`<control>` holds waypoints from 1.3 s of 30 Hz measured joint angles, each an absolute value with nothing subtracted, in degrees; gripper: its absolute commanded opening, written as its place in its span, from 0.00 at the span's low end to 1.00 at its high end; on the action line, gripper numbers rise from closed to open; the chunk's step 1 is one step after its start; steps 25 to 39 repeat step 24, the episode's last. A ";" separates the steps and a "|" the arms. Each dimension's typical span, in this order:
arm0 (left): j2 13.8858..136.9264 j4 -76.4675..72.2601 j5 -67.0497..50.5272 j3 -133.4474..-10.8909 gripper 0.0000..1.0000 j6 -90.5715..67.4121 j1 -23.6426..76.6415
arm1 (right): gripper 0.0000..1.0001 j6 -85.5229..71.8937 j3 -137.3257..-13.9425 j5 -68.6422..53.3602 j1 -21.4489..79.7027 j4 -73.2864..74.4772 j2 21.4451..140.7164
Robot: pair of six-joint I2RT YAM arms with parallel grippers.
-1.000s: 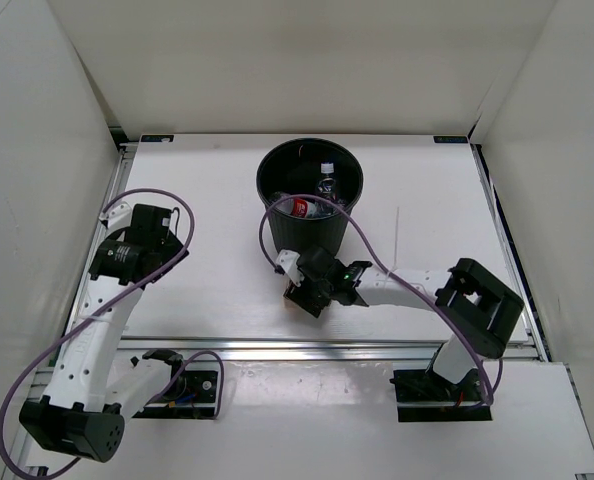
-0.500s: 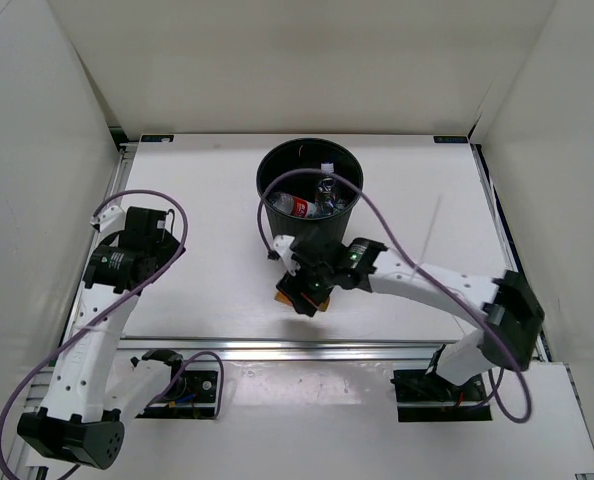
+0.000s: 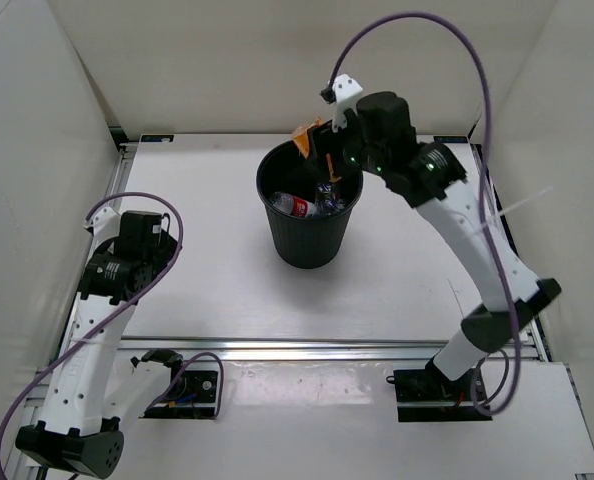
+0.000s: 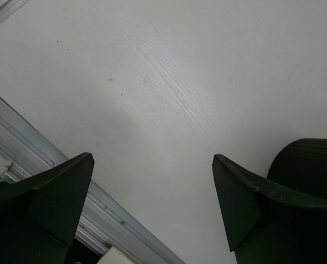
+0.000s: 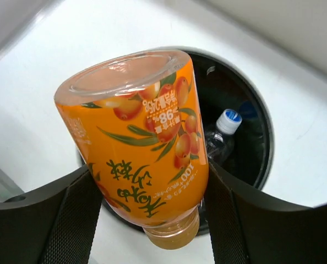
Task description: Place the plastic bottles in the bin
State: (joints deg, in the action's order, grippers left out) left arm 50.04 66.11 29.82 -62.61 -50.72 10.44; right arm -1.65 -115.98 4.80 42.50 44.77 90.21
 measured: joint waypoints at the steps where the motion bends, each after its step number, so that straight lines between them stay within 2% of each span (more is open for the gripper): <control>1: 50.02 66.17 29.85 -62.46 1.00 -50.72 10.44 | 0.78 -2.02 -116.42 3.22 41.01 45.01 92.38; 3: 49.93 66.22 29.98 -62.28 1.00 -50.72 10.44 | 1.00 -3.03 -117.34 0.84 39.00 46.17 96.75; 6: 49.67 66.37 31.03 -62.28 1.00 -50.72 10.44 | 1.00 -4.25 -116.18 -0.40 38.37 47.99 100.07; 11: 49.50 66.94 33.06 -62.74 1.00 -50.63 10.44 | 1.00 -10.20 -115.11 3.99 38.20 52.58 97.14; 13: 49.56 67.09 34.11 -63.46 1.00 -50.57 10.44 | 1.00 -12.32 -117.19 3.31 35.59 56.49 95.07; 16: 49.87 67.81 36.86 -64.38 1.00 -51.05 10.39 | 1.00 -14.37 -120.51 -4.75 27.09 61.47 92.58; 20: 51.55 70.96 43.22 -64.55 1.00 -54.59 9.96 | 1.00 -16.60 -111.07 -12.10 19.05 64.40 85.82; 24: 54.33 72.44 51.57 -63.96 1.00 -58.59 9.87 | 1.00 -17.85 -99.59 -16.38 16.58 65.49 79.05; 39: 54.33 72.44 51.57 -63.96 1.00 -58.59 9.87 | 1.00 -17.85 -99.59 -16.38 16.58 65.49 79.05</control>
